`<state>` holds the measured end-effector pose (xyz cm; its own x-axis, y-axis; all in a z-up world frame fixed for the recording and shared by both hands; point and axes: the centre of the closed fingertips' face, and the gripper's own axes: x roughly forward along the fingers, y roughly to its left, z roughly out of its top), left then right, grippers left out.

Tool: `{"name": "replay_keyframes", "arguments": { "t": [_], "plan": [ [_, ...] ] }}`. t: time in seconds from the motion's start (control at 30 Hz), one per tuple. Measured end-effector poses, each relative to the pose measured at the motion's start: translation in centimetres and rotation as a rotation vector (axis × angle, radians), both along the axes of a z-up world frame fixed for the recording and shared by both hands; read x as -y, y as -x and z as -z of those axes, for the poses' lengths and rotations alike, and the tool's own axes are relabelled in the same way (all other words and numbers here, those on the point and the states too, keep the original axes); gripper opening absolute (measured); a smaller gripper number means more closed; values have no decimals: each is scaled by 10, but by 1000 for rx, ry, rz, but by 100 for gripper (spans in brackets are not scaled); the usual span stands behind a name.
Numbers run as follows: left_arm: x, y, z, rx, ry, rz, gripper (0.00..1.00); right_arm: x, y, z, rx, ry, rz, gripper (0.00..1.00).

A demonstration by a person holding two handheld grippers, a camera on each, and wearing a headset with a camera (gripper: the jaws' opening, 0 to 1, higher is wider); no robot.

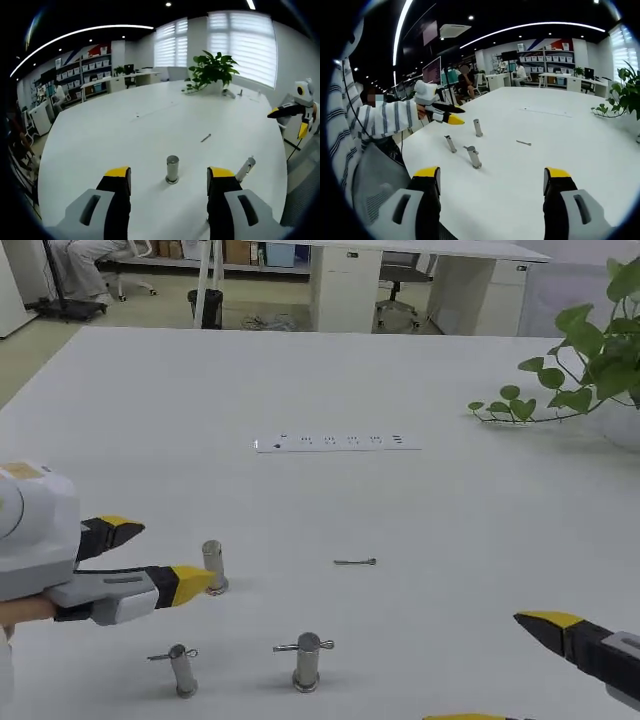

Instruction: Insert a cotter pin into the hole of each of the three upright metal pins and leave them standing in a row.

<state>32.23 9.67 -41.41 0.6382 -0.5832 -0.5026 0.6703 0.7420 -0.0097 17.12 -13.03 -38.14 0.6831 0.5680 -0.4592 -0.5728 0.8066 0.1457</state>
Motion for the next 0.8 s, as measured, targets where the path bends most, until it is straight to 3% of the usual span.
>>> {"name": "replay_keyframes", "arguments": {
  "t": [0.43,0.8],
  "plan": [
    [26,-19,24,-24,-47,126,39,9,5,3,-30,26,25,81],
    [41,-29,35,-55,-43,150,29,14,13,9,-62,27,59,80]
  ]
}}
